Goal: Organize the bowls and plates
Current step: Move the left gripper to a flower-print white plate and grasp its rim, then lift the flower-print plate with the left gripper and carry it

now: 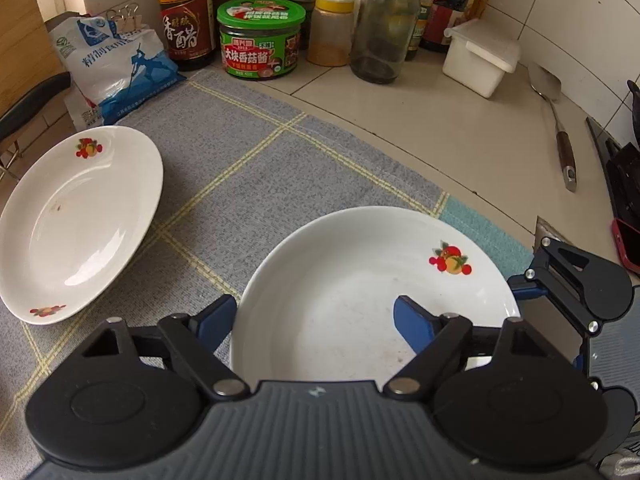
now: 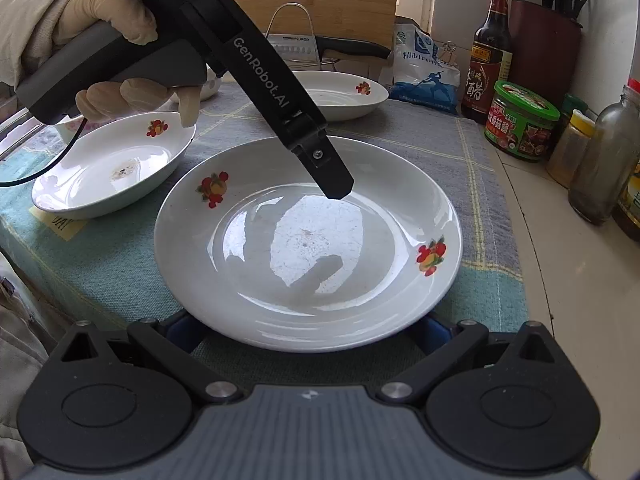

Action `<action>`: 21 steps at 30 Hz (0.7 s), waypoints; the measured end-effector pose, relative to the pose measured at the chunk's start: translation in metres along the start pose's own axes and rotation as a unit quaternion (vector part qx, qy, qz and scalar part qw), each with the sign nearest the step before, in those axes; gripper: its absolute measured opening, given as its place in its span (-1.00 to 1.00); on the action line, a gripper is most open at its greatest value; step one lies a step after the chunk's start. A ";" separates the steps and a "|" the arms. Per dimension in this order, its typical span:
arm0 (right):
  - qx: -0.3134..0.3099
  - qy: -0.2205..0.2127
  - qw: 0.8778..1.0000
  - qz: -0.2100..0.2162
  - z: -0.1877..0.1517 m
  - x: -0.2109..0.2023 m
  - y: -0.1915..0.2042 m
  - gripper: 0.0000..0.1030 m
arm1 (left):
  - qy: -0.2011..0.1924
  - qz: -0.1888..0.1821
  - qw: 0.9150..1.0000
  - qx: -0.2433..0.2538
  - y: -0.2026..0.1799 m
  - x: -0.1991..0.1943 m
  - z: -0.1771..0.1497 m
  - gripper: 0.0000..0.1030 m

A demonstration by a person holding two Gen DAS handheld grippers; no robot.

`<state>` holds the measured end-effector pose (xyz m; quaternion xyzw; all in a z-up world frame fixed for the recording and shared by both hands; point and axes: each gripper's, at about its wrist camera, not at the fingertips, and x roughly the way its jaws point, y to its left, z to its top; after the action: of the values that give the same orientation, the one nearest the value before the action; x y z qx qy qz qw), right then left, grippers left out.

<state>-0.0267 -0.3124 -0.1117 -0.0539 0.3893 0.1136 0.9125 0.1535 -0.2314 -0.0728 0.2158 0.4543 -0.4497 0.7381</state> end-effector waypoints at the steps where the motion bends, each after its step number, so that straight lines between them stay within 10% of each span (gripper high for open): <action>1: 0.000 0.001 1.000 0.001 0.000 0.000 0.000 1.00 | 0.004 -0.001 1.000 0.003 0.001 0.002 0.001 0.60; 21: -0.004 0.013 1.000 0.004 0.004 0.002 0.000 1.00 | 0.045 -0.035 0.997 0.044 0.005 0.013 0.008 0.57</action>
<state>-0.0225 -0.3114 -0.1107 -0.0572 0.4011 0.1179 0.9066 0.1643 -0.2408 -0.0805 0.2517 0.4740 -0.4848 0.6906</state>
